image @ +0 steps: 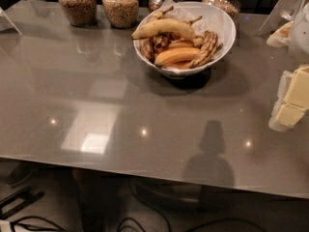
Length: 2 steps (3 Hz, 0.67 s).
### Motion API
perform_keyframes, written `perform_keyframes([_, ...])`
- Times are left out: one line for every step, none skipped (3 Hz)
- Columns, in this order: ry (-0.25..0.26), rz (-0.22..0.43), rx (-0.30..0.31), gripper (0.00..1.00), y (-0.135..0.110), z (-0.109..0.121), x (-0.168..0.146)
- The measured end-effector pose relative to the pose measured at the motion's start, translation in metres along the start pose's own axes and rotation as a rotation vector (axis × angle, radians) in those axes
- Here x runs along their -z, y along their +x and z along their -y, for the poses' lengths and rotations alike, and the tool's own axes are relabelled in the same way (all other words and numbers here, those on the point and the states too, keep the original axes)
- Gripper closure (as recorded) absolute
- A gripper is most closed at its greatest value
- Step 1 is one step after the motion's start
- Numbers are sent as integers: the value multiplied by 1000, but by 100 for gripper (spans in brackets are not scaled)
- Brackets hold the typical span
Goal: Pick banana from white bowl
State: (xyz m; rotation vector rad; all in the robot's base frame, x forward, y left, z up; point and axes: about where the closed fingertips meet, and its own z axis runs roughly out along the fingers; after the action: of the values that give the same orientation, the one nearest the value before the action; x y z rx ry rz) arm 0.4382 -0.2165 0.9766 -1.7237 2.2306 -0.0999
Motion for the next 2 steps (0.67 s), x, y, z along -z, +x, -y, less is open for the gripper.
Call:
perform_keyframes([0, 0, 0, 0, 0, 0, 0])
perform_keyframes([47, 80, 46, 0, -20, 14, 0])
